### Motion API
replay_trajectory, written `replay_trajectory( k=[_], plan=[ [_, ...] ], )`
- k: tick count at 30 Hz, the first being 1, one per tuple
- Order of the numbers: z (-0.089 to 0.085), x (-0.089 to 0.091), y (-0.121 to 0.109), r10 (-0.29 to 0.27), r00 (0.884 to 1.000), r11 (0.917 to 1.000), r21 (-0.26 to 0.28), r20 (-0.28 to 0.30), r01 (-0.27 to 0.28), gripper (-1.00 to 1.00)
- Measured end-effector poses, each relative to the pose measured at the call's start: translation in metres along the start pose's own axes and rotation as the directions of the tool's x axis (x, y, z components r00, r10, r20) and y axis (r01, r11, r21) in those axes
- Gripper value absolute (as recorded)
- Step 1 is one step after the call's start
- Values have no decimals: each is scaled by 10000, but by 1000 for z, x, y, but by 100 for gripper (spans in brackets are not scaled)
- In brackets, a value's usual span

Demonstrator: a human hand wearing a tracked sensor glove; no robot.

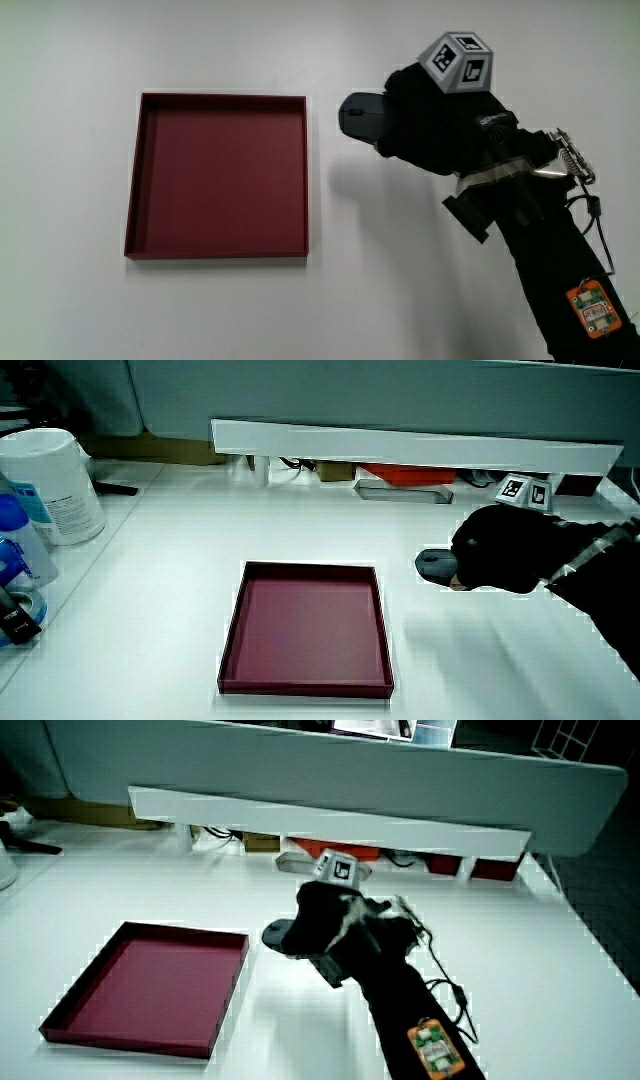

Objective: Place mouse on desk

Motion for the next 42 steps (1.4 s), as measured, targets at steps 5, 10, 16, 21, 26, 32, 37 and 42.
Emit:
replay_trajectory(
  k=[5, 10, 16, 21, 26, 32, 37, 42],
  plan=[
    [-12, 31, 6, -742, 9969, 9972, -11, -273, 741, 0],
    [-23, 57, 13, -1331, 9899, 9911, -142, -496, 1325, 0],
    [-42, 77, 21, -1749, 9823, 9844, -333, -664, 1730, 0],
    [-54, 87, 27, -2022, 9771, 9784, -581, -660, 1985, 0],
    [-61, 91, 28, -2009, 9762, 9781, -716, -814, 1953, 0],
    [-70, 101, 30, -2223, 9695, 9735, -791, -1037, 2147, 0],
    [-70, 103, 30, -2298, 9673, 9717, -810, -1073, 2218, -17],
    [-70, 103, 28, -2249, 9674, 9725, -893, -1162, 2153, -44]
  ],
)
